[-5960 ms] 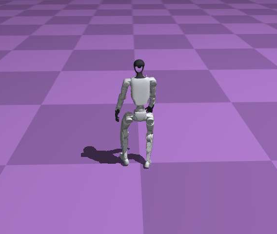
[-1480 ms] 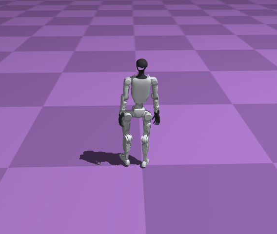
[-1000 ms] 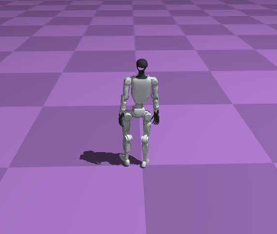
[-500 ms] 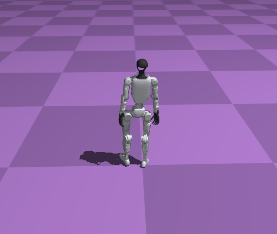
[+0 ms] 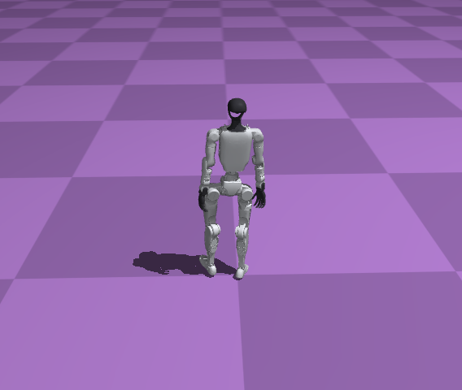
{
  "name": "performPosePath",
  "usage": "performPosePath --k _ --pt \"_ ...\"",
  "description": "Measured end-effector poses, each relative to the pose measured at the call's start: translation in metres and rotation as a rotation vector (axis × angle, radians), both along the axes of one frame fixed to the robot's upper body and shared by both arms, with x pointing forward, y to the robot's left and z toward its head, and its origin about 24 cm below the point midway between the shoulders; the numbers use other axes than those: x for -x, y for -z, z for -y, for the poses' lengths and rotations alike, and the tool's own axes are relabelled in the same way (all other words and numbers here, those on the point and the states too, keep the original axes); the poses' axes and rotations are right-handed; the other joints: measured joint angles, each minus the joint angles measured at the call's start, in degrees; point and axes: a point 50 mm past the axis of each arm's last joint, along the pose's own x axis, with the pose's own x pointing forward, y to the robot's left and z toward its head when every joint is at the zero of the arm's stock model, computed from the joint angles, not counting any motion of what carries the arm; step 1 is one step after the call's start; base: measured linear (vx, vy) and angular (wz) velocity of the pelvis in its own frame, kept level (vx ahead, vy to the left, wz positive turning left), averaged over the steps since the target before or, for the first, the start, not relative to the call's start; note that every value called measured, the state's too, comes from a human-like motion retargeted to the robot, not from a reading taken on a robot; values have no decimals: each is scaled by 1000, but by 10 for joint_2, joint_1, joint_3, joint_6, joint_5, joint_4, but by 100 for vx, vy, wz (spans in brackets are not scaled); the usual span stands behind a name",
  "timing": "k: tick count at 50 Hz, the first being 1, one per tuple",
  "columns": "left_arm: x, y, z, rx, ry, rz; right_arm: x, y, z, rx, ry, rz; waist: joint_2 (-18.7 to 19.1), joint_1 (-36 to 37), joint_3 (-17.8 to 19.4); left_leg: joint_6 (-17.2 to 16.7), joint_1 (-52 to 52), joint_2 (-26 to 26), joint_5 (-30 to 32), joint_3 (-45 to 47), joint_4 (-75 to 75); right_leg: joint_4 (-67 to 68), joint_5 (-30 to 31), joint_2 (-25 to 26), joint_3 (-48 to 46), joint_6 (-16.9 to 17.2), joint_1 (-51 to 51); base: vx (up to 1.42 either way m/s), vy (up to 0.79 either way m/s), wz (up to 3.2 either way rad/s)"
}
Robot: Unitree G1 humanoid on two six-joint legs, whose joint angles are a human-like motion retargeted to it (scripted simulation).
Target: Upper body actions
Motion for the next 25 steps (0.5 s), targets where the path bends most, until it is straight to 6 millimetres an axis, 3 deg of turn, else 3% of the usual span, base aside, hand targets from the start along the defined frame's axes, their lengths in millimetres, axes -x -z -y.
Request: performPosePath --k 25 --pt "0 0 1 1 0 -3 1 0 0 1 -6 -5 0 -1 -2 -1 0 0 -2 1 1 1 -1 0 2 1 -1 0 0 0"
